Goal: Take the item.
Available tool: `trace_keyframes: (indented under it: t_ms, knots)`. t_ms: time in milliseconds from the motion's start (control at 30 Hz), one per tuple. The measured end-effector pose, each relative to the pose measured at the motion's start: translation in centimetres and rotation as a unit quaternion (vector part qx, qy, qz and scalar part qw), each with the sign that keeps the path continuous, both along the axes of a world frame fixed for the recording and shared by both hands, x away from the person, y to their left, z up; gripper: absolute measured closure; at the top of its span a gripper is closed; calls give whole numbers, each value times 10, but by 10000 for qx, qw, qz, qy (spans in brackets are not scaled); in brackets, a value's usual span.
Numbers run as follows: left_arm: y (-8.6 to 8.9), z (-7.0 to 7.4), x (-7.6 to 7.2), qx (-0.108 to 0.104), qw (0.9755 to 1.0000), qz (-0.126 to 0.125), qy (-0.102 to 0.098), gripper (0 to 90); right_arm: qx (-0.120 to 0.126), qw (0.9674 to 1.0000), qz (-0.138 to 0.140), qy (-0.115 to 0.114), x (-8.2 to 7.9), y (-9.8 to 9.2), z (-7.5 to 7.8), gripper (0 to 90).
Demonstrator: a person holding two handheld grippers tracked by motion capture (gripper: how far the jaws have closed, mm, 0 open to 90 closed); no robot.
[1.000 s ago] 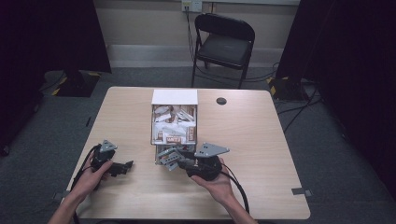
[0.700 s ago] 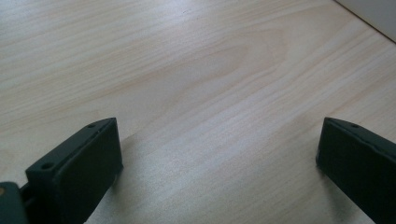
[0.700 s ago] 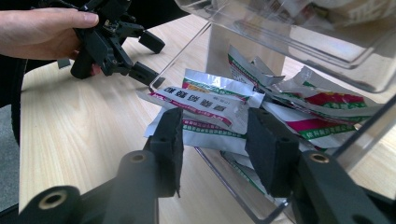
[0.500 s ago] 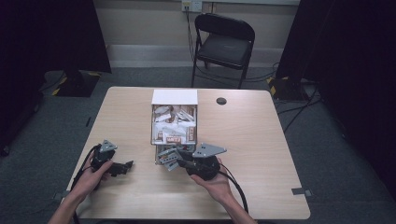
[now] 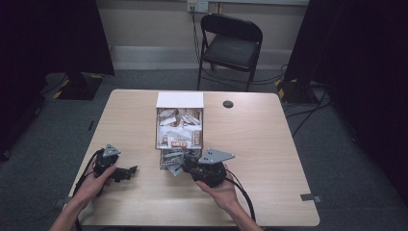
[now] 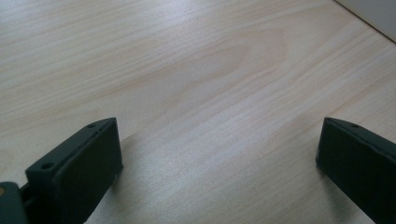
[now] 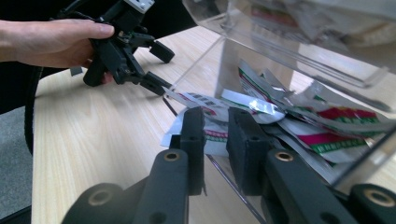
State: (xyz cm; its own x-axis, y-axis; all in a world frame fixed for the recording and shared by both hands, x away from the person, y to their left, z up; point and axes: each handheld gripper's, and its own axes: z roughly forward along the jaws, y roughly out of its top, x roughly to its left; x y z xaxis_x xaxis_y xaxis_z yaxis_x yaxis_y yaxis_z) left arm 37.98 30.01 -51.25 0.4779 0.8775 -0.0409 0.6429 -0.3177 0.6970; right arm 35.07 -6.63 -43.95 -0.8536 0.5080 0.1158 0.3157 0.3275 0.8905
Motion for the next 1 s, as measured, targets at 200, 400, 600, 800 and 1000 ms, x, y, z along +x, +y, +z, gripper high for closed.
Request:
trace_keyframes:
  t_ms: [200,400,600,800,1000]
  knots:
    - [0,0,0,0,10000,-1,1,0,84,9999,2,-118,4,6,1,706]
    - [0,0,0,2,10000,-5,1,0,125,9998,62,-109,9,14,1,682]
    - [0,0,0,8,10000,-3,-2,0,34,9997,107,-214,9,20,-3,704]
    - [0,0,0,0,10000,-4,1,0,-57,9996,164,-237,9,18,-2,835]
    - [0,0,0,4,10000,-2,-1,0,-50,9995,252,-205,8,16,-1,900]
